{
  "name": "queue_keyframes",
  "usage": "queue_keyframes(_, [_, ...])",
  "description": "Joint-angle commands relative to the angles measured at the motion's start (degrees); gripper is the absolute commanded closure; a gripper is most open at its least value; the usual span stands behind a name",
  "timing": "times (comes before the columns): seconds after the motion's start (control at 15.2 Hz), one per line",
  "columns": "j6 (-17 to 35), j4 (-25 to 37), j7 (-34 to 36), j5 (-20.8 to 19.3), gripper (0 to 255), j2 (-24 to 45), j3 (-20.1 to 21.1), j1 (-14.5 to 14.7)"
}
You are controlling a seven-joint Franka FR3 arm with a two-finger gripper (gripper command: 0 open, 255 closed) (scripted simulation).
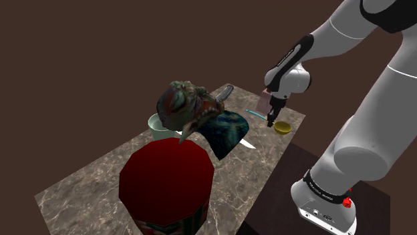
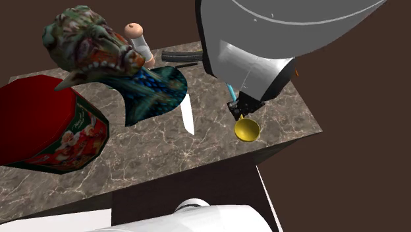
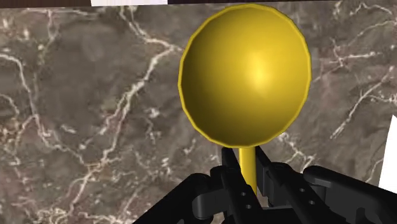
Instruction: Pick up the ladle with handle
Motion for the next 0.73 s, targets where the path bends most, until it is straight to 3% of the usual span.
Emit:
queue_keyframes(0.0, [-1.73,-0.06,2.12,-2.98,255,-2.41,-0.6,-0.03])
queue_keyframes(0.46, [-7.94,0.54,7.62,-10.07,255,-9.6,-0.47,-1.15])
queue_keyframes(0.66, [-9.01,0.72,8.31,-10.92,255,-10.66,-0.27,-1.42])
